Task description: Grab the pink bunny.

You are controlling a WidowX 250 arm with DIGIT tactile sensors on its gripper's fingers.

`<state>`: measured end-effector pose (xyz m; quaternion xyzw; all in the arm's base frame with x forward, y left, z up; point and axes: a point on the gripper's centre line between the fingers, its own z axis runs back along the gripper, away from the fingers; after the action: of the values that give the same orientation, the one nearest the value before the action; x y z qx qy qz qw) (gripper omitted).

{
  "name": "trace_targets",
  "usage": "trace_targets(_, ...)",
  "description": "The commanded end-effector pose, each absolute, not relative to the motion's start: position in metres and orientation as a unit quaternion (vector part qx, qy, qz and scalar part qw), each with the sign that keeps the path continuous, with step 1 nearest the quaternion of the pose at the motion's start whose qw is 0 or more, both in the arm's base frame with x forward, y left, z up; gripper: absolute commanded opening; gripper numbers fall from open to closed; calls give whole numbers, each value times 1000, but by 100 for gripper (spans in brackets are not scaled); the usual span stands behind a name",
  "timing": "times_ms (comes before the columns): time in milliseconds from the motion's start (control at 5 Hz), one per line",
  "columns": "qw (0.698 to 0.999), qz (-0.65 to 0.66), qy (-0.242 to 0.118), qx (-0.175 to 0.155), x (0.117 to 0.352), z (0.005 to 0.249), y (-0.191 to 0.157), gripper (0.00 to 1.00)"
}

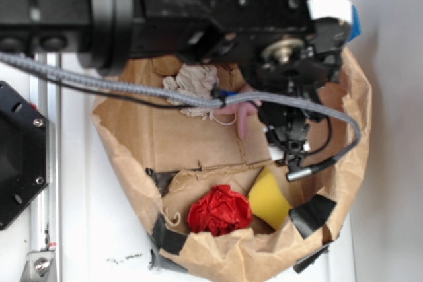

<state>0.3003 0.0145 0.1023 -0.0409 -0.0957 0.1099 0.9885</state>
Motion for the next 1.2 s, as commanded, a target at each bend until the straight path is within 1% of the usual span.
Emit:
trace_targets(0,982,139,-123,-43,294,94,35,100)
trace_targets(400,974,186,-124,-42,301,83,51,100)
trace_targets(600,974,189,-115,-49,311,69,50,100)
trace_targets(1000,980,166,-102,-38,304,50,41,100)
